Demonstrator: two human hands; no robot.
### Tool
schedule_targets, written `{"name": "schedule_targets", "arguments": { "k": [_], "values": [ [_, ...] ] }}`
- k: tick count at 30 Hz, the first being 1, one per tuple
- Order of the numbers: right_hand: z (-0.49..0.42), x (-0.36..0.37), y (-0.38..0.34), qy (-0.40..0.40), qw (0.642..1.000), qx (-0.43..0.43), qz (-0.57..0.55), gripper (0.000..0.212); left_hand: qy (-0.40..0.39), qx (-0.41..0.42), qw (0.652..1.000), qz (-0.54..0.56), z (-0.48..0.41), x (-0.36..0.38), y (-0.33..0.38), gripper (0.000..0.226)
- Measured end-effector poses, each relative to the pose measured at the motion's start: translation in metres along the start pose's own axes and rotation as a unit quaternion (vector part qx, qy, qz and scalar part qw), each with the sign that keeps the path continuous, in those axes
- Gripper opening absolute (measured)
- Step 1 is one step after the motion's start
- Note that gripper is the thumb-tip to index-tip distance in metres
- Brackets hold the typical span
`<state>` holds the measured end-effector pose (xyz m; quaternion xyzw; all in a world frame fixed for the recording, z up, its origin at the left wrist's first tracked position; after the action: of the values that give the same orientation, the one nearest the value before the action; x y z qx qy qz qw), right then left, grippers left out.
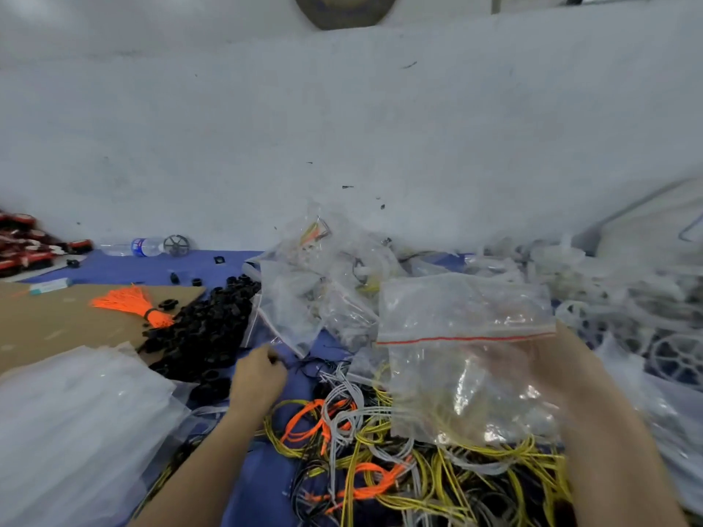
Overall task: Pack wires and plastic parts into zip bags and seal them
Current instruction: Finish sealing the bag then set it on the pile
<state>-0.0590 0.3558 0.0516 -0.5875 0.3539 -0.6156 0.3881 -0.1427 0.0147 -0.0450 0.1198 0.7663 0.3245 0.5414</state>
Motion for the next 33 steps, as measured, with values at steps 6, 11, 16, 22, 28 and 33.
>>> {"name": "schedule_targets", "arguments": {
  "k": [6, 11, 16, 22, 28, 33],
  "values": [
    [-0.002, -0.033, 0.003, 0.097, 0.933, 0.046, 0.343, 0.027, -0.216, 0.045, 0.821, 0.526, 0.068, -0.042, 0.127, 0.035],
    [0.002, -0.048, 0.011, 0.06, 0.895, 0.084, 0.433, 0.026, -0.29, 0.241, 0.76, 0.53, 0.125, -0.06, 0.198, 0.04],
    [0.002, -0.048, 0.012, 0.004, 0.883, 0.079, 0.463, 0.038, -0.325, 0.204, 0.874, 0.298, 0.124, -0.021, 0.189, 0.013],
    [0.0, -0.049, 0.015, 0.006, 0.885, 0.092, 0.456, 0.049, -0.161, 0.274, 0.945, 0.078, 0.136, 0.003, 0.197, 0.016],
    [0.001, -0.055, 0.008, 0.009, 0.903, 0.054, 0.426, 0.024, -0.176, 0.199, 0.944, 0.197, 0.111, -0.011, 0.175, 0.03],
    [0.006, -0.072, -0.015, 0.088, 0.91, -0.004, 0.405, 0.024, -0.203, 0.085, 0.909, 0.355, 0.091, -0.024, 0.15, 0.028]
  ]
}}
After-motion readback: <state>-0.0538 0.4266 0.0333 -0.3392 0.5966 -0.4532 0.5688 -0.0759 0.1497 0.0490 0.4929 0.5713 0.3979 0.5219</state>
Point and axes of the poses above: each hand's wrist, its own z-axis away from the middle knuckle, its own x-axis out of the palm, y = z × x, the point moved 7 cm from there along -z, towards the middle knuckle
